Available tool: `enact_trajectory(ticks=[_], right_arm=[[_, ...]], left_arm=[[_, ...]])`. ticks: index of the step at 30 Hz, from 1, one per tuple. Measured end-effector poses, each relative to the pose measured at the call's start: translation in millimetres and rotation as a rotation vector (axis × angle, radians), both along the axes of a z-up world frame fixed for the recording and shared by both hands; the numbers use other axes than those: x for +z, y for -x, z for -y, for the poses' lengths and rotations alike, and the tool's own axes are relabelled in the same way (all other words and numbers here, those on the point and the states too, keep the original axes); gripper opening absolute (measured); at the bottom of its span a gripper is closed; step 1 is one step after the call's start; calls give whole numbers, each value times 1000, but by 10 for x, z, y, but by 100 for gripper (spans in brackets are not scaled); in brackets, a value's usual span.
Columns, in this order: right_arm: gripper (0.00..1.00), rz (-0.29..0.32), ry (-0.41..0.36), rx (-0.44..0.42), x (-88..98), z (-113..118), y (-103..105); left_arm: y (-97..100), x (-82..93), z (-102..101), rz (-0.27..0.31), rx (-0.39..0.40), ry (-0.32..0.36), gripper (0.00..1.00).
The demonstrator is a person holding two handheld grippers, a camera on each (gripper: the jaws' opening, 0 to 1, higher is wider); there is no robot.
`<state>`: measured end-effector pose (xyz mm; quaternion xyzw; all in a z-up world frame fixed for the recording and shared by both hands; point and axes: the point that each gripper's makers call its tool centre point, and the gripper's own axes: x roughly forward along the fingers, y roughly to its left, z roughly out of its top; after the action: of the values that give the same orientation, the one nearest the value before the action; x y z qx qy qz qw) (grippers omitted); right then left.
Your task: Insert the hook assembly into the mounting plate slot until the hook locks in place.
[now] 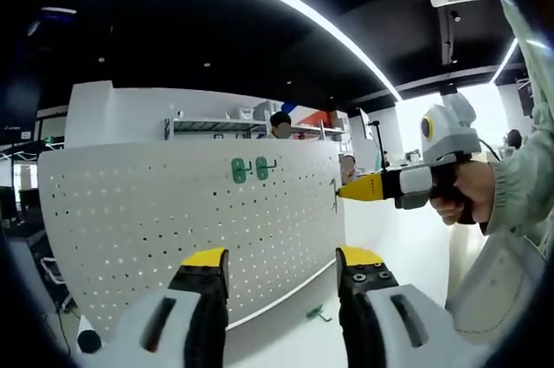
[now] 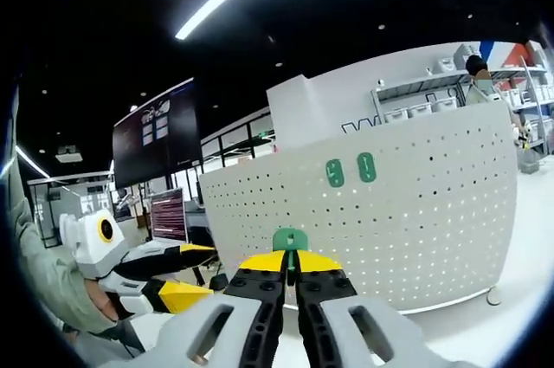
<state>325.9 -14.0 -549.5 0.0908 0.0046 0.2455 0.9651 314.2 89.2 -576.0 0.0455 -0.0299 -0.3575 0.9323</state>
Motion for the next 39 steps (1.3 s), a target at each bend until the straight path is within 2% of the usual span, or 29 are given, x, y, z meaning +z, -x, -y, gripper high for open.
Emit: enact_trajectory(ticks=[23,26,29,30,39], right_arm=[[1,31,56,-126,83,424,-175],[1,48,99,-144,100,464,-196],[1,65,117,-159,134,494,-213],[1,95,122,-182,188,531,-225],[1,137,153,-239,321,669,-347]], left_arm=[[49,-152,-103,-33,26,-6,56],[54,-170,-108,-37,25,-5,56],[61,-177,-112,-39,25,-4,56],[65,-179,-111,-39,24,-4,56],[64,-195,-133,-47,21,5,56]])
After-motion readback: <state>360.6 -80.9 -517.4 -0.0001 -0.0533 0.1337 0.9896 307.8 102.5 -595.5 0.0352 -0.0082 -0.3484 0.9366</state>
